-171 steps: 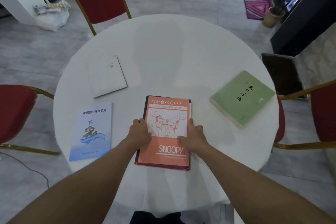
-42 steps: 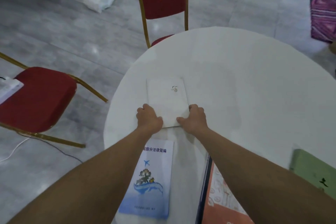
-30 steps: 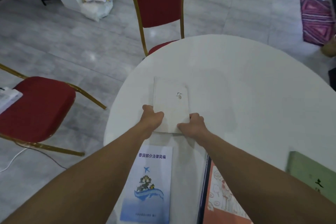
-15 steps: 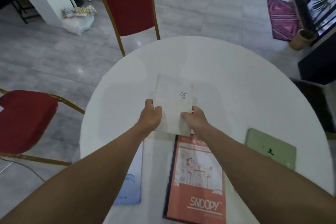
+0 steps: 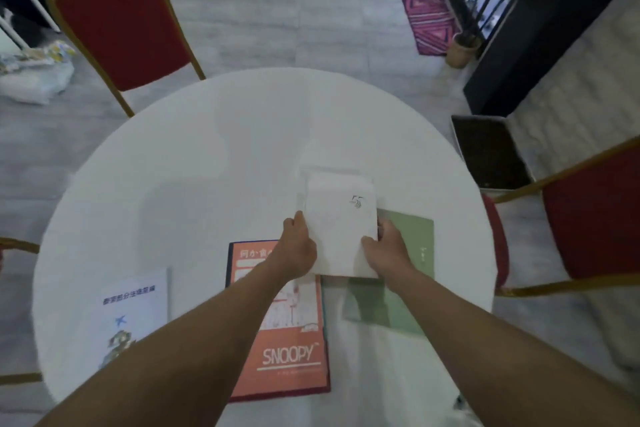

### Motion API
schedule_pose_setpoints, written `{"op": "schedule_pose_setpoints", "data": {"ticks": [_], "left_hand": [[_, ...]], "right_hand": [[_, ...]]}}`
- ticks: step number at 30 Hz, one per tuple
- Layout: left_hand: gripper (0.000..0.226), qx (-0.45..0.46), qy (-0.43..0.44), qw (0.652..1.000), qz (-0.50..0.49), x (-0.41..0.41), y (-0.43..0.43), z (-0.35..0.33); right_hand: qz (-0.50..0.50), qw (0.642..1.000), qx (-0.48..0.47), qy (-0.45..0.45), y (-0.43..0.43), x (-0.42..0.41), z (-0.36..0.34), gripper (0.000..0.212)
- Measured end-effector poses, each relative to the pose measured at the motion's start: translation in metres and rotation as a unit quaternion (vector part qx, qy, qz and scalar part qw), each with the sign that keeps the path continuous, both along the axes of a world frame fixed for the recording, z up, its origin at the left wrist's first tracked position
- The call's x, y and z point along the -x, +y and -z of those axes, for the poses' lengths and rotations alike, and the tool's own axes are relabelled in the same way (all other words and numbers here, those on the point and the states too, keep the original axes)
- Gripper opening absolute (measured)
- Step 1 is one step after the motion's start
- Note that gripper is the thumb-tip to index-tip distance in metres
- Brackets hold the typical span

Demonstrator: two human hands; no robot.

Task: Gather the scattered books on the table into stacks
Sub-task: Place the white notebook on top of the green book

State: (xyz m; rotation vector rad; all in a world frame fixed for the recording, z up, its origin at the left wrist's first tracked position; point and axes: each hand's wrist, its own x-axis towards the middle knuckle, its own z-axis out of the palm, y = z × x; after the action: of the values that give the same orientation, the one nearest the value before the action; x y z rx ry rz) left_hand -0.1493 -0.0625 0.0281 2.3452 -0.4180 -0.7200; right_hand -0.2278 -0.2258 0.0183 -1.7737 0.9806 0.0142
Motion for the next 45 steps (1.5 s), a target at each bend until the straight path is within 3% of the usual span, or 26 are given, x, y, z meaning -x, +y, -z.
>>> {"op": "schedule_pose_setpoints", "data": {"ticks": [8,15,18,21,23,37,45], "left_hand": [[0.042,-0.074,0.014,0.993,0.094,0.050,-0.061,0.020],[0.044,-0.109,0.005,0.988,0.114,0.060,-0.071,0.025],[0.041,-0.125,0.001,0.983,0.137,0.057,-0.070,0.023],[0.031,-0.141,0.003,0.979,0.149,0.059,-0.069,0.023],[0.029,-0.148,0.002,0.976,0.157,0.061,-0.069,0.022],[0.052,-0.143,0.029,0.979,0.143,0.071,-0.071,0.018],[0.061,-0.111,0.017,0.983,0.145,0.059,-0.052,0.008]], "right_hand": [[0.014,0.998,0.048,0.050,-0.048,0.077,0.017,0.038],[0.024,0.991,0.075,0.105,-0.062,0.089,0.029,0.034],[0.015,0.990,0.072,0.117,-0.060,0.090,0.031,0.046],[-0.023,0.986,0.089,0.137,-0.055,0.090,0.034,0.077],[-0.052,0.981,0.097,0.157,-0.056,0.089,0.034,0.086],[-0.152,0.954,0.165,0.197,-0.057,0.100,0.036,0.070],[-0.135,0.943,0.236,0.190,-0.052,0.088,0.024,0.061]]}}
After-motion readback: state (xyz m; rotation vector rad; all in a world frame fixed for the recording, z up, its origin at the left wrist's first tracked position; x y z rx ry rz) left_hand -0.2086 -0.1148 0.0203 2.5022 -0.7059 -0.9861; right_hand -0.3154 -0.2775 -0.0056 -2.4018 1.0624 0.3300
